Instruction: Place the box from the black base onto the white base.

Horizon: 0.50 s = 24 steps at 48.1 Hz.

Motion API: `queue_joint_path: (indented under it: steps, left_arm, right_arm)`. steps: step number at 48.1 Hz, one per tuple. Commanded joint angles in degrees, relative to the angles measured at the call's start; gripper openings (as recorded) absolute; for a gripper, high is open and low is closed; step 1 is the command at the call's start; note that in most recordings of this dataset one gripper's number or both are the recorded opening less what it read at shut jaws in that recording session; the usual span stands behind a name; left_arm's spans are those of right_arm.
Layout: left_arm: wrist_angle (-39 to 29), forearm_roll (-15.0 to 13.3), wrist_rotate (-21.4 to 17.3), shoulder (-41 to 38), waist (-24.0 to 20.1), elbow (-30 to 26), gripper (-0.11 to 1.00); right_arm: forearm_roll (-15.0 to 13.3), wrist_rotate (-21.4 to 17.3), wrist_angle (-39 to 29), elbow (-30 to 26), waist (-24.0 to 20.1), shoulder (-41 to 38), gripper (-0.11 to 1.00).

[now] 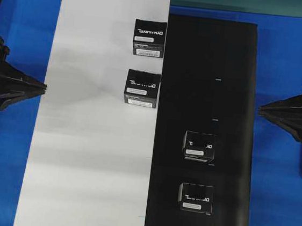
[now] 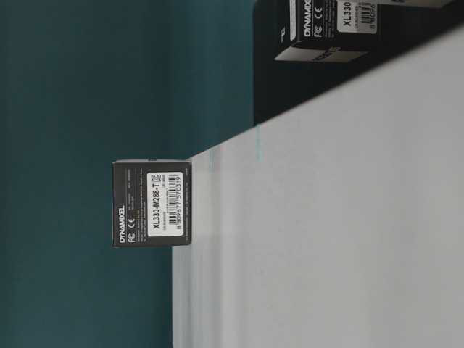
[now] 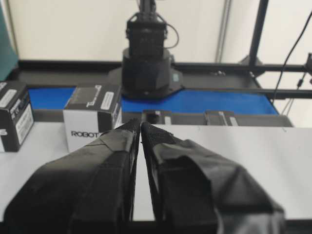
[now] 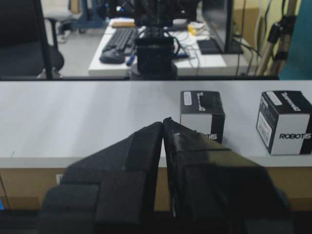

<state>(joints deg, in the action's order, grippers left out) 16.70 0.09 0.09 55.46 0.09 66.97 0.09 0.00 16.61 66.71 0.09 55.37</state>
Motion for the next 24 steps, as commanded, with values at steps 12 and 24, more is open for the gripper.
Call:
queue_joint_path:
  steps: [12, 24]
  left_arm:
    - [-4.7, 0.9, 0.5, 0.0, 0.0, -4.0, -0.04]
    - [-8.2, 0.9, 0.5, 0.1, 0.1, -5.5, -0.05]
  right_arm:
    - [2.8, -2.3, -20.1, -4.6, -0.2, -0.5, 0.02]
    - [2.8, -4.1, -35.8, -7.6, -0.2, -2.5, 0.03]
